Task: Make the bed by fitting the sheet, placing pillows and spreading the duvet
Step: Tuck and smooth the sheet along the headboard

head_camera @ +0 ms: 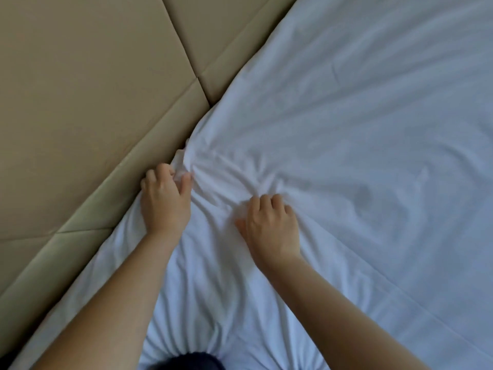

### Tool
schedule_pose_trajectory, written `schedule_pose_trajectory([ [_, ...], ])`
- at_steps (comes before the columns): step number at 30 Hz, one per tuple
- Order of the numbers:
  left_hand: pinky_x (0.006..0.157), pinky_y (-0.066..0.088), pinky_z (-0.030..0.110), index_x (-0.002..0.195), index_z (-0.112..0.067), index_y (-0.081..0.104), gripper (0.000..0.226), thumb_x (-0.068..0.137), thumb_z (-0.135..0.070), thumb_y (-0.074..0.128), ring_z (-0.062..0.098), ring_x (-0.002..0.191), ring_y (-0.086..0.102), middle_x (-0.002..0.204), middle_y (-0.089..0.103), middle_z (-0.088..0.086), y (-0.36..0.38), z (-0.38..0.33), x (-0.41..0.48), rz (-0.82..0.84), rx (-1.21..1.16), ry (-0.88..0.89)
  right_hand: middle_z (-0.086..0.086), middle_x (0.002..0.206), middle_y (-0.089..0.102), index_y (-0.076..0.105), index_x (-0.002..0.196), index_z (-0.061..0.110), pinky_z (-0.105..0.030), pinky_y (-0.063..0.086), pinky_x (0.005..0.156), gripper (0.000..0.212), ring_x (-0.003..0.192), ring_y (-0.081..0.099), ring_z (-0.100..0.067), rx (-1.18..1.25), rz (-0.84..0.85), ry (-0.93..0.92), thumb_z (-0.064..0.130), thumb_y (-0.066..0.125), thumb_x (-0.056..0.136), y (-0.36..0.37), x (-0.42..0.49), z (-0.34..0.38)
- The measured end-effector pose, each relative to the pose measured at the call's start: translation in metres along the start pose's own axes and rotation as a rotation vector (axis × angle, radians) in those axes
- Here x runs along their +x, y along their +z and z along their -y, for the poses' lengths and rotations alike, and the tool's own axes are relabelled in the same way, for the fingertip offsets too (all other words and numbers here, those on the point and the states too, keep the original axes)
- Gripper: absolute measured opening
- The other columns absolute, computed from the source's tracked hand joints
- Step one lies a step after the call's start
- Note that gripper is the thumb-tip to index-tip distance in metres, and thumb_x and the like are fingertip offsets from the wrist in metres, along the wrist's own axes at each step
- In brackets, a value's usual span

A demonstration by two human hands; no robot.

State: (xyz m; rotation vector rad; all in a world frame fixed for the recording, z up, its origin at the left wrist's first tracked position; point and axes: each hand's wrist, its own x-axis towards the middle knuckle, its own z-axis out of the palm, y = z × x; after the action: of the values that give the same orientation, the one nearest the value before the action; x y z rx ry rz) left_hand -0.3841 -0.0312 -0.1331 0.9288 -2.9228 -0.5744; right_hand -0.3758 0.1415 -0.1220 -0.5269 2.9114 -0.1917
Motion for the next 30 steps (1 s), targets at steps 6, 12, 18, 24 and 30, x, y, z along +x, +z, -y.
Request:
schedule_pose_trajectory([
  [6, 0.069, 0.038, 0.044, 0.092, -0.004, 0.052, 0.016, 0.092, -0.020, 0.054, 0.037, 0.095, 0.047, 0.098, 0.055, 0.019, -0.017, 0.026, -0.035, 0.060, 0.129, -0.030, 0.001, 0.041, 0.048, 0.053, 0.049, 0.018, -0.023, 0.026, 0.050, 0.035, 0.039, 0.048, -0.021, 0.005, 0.000, -0.153, 0.006, 0.079, 0.030, -0.007, 0.005, -0.004],
  [12, 0.056, 0.035, 0.040, 0.086, -0.004, 0.049, 0.019, 0.098, -0.013, 0.039, 0.039, 0.074, 0.054, 0.090, 0.056, 0.016, -0.037, 0.030, -0.017, 0.119, 0.375, 0.159, -0.001, 0.039, 0.046, 0.046, 0.050, 0.016, -0.023, 0.021, 0.052, 0.035, 0.036, 0.045, -0.024, 0.154, -0.058, -0.227, 0.000, 0.077, 0.043, -0.024, 0.001, -0.003],
  [18, 0.049, 0.033, 0.040, 0.080, 0.002, 0.046, 0.022, 0.097, -0.010, 0.041, 0.045, 0.062, 0.057, 0.074, 0.053, 0.025, -0.055, 0.056, -0.033, 0.074, 0.424, 0.174, 0.002, 0.048, 0.052, 0.050, 0.060, 0.016, -0.024, 0.021, 0.051, 0.030, 0.044, 0.052, -0.023, 0.229, -0.011, -0.306, 0.007, 0.079, 0.057, -0.009, -0.008, -0.001],
  [24, 0.071, 0.038, 0.047, 0.097, 0.005, 0.050, 0.020, 0.098, -0.012, 0.040, 0.045, 0.092, 0.056, 0.098, 0.057, 0.027, -0.013, 0.052, -0.038, -0.004, 0.189, -0.127, -0.003, 0.110, 0.057, 0.046, 0.105, 0.017, -0.039, 0.030, 0.089, 0.025, 0.111, 0.047, -0.025, 0.325, 0.293, -0.136, 0.037, 0.034, 0.097, 0.000, -0.006, 0.004],
  [30, 0.096, 0.031, 0.041, 0.123, -0.003, 0.050, 0.053, 0.086, -0.041, 0.046, 0.035, 0.116, 0.043, 0.123, 0.050, 0.021, 0.016, 0.046, -0.108, -0.292, -0.086, -0.508, -0.004, 0.078, 0.061, 0.054, 0.083, 0.016, -0.038, 0.036, 0.070, 0.019, 0.077, 0.058, -0.029, 0.125, 0.047, -0.022, 0.032, 0.045, 0.087, 0.018, -0.013, 0.009],
])
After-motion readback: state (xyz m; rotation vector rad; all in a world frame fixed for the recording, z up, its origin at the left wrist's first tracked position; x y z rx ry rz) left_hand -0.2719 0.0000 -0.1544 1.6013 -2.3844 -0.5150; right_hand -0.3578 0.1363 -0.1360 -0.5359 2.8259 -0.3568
